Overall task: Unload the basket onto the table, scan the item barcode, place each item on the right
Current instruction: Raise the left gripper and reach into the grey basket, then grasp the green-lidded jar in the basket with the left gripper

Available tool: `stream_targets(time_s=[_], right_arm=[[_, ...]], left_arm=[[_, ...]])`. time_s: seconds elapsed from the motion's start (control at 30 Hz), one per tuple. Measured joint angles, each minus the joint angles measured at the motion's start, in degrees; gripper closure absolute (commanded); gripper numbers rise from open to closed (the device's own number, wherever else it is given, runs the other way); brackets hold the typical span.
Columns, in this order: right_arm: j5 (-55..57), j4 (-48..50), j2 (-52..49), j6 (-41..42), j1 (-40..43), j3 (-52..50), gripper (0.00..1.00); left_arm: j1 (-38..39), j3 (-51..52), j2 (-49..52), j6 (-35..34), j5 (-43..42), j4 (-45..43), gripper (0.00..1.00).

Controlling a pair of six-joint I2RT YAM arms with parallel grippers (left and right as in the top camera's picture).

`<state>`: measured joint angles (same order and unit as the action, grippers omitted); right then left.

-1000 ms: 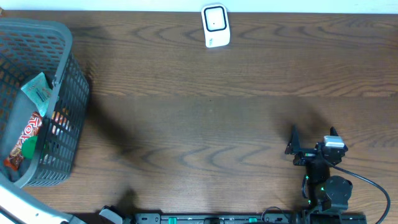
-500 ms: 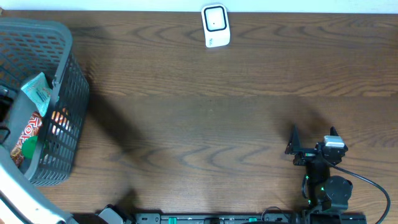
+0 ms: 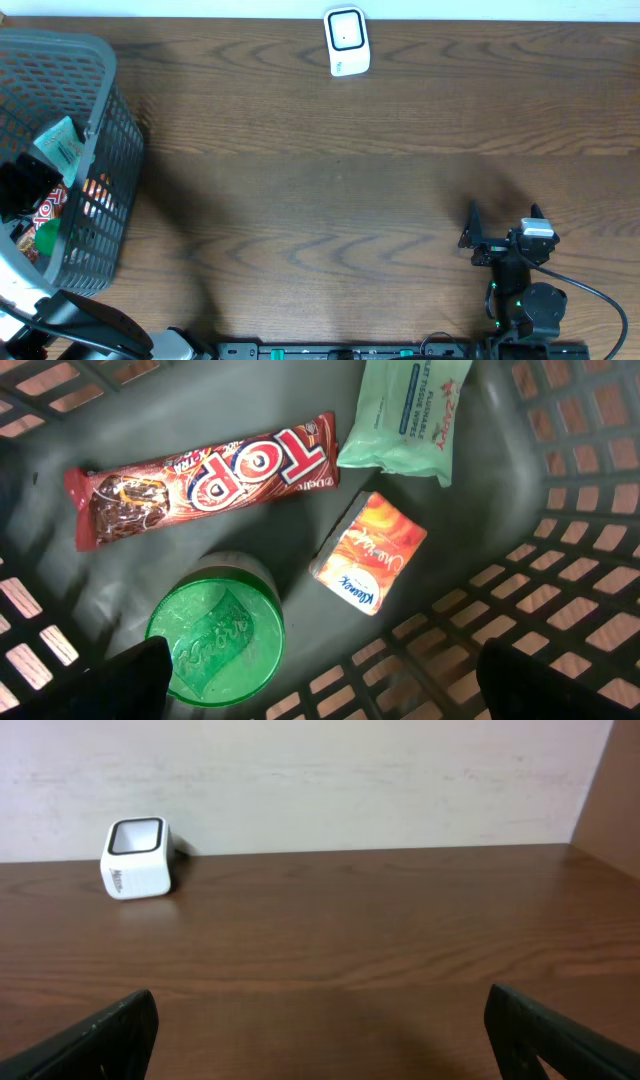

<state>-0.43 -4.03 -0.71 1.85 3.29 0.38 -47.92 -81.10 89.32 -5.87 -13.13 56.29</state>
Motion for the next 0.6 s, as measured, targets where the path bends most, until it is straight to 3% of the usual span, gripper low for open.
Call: stream_targets(time_s=[0.3, 0.6], right_arm=[[0.0, 0.0, 0.0, 0.0, 0.0, 0.0, 0.01], [0.0, 0.0, 0.0, 0.0, 0.0, 0.0, 0.01]], left_arm=[[0.0, 0.0, 0.0, 4.4, 2.6, 5.6, 0.02], [0.0, 0.0, 0.0, 2.8, 7.8, 6.3, 0.02]])
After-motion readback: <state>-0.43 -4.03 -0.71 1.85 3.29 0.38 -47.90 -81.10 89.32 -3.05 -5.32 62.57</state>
